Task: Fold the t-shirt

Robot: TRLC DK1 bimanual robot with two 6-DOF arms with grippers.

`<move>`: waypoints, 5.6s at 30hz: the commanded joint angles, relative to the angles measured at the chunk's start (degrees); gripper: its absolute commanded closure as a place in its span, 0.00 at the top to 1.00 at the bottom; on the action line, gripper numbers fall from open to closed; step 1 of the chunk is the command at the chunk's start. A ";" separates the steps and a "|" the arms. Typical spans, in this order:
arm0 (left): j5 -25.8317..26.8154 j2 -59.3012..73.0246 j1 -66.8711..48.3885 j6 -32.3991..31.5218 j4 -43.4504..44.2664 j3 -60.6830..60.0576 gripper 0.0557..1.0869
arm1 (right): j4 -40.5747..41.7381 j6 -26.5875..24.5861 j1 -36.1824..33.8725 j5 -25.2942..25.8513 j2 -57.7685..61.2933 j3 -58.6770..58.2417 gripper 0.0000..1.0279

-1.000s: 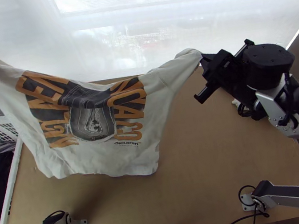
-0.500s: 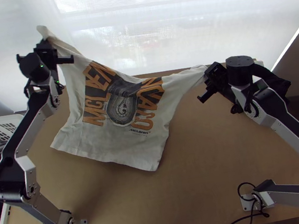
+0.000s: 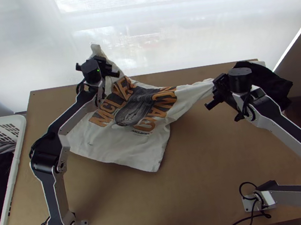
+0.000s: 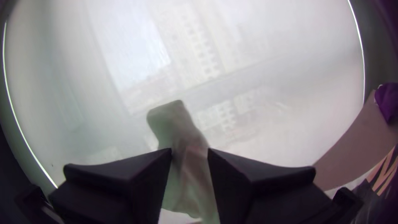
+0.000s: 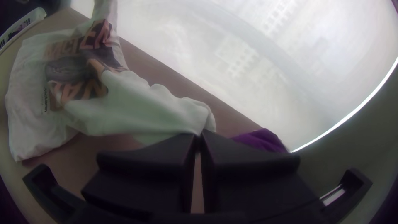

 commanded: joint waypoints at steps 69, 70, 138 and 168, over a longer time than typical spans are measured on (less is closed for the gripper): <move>9.99 -19.49 -37.88 -7.99 -59.74 -24.93 0.04 | 6.20 14.75 -1.79 -6.15 -1.67 -7.52 0.03; 9.99 -20.28 -37.35 -7.91 -59.92 -24.75 0.04 | 5.85 14.75 -1.79 -6.15 -1.84 -7.26 0.03; 5.51 -70.47 0.35 -0.08 -52.18 12.69 0.04 | -36.69 2.97 0.76 -4.31 -17.57 68.33 0.03; 12.19 -80.40 2.81 -4.74 -54.12 -27.92 0.04 | -22.36 13.34 -5.21 -11.69 -30.41 23.15 0.03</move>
